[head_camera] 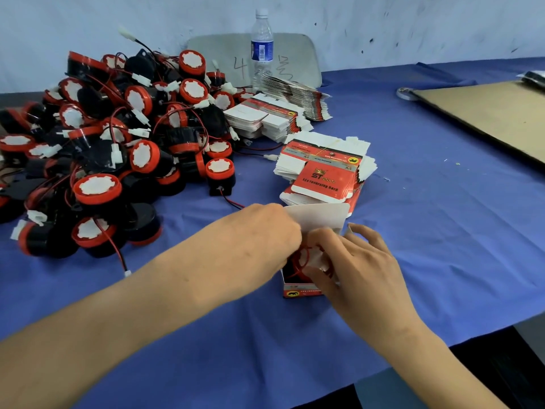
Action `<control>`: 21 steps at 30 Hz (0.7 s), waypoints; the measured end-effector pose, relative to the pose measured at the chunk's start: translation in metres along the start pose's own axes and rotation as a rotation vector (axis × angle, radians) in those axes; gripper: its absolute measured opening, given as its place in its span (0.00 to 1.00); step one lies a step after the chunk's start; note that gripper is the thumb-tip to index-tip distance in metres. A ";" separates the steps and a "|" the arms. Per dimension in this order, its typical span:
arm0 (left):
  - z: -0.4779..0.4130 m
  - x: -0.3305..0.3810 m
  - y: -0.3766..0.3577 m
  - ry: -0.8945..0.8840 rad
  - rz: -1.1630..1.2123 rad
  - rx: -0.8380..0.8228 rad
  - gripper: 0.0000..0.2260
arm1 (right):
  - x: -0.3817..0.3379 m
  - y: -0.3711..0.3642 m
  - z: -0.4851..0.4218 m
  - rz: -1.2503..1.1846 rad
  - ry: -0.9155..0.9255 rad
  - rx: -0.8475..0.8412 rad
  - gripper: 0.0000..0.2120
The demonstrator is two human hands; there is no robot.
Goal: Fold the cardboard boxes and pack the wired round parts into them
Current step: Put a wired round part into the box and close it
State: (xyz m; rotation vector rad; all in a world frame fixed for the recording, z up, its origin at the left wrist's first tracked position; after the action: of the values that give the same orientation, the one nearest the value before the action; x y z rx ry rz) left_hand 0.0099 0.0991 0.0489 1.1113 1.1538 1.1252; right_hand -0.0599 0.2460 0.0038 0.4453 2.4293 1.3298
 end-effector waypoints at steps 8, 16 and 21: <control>0.006 0.046 -0.007 -0.018 -0.081 0.101 0.17 | -0.013 0.014 -0.021 0.060 -0.014 -0.272 0.12; 0.024 0.043 -0.030 0.120 -0.125 0.352 0.16 | -0.002 0.016 -0.035 0.163 0.072 -0.446 0.05; 0.016 0.042 -0.031 0.283 0.055 0.320 0.09 | -0.004 0.013 -0.040 0.239 0.060 -0.400 0.14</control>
State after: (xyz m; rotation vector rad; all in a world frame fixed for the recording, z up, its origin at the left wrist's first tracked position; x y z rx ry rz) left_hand 0.0309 0.1367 0.0158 1.2595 1.5743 1.1948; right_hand -0.0726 0.2212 0.0353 0.6048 2.1247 1.9011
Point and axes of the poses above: each hand's wrist, its own z-axis away from the middle knuckle, its own y-axis out of the back of the hand, x = y × z, the point moved 1 cm from there along -z, towards the middle knuckle, and after that the axes turned 2 degrees about z, right-handed, at the moved point
